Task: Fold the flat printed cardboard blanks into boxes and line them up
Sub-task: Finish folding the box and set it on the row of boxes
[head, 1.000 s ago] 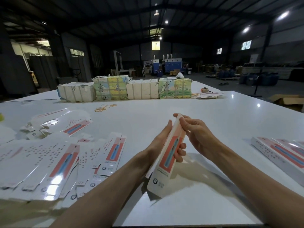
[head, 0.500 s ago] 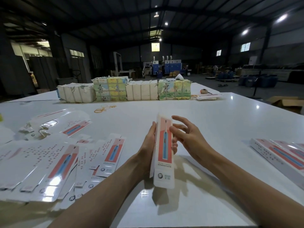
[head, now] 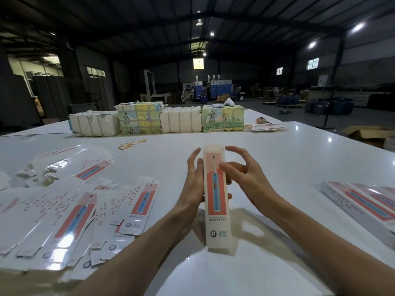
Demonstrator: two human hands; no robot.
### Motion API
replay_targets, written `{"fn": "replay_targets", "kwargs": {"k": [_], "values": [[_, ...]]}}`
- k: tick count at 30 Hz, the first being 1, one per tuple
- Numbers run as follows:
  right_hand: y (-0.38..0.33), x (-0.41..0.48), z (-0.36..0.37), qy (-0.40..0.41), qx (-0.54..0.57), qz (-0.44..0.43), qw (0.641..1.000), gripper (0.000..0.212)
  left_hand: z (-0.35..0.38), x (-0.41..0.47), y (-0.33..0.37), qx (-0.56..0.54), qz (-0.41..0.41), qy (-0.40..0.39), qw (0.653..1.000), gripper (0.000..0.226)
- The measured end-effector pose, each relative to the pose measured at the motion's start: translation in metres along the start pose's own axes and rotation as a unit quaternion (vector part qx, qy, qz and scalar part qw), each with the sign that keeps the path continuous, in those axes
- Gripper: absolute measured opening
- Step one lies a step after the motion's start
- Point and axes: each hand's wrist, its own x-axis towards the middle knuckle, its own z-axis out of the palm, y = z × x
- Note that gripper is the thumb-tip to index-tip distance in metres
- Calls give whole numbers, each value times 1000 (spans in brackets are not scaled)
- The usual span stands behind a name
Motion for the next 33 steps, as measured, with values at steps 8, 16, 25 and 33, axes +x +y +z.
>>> {"fn": "replay_targets", "kwargs": {"k": [8,16,25,33], "values": [[-5,2,-9,-8,5,-21,1000,48,1,-7,9,59,50,-65,995,52],[-2,1,-11,-10,-17,-11,1000,46,7,-7,8,16,-31,-118,992,95],[3,2,-8,-39,-44,15,998,23,11,-6,3,17,-105,-93,990,81],[5,10,-16,63,53,76,994,25,11,-7,4,57,-114,-133,983,88]]}}
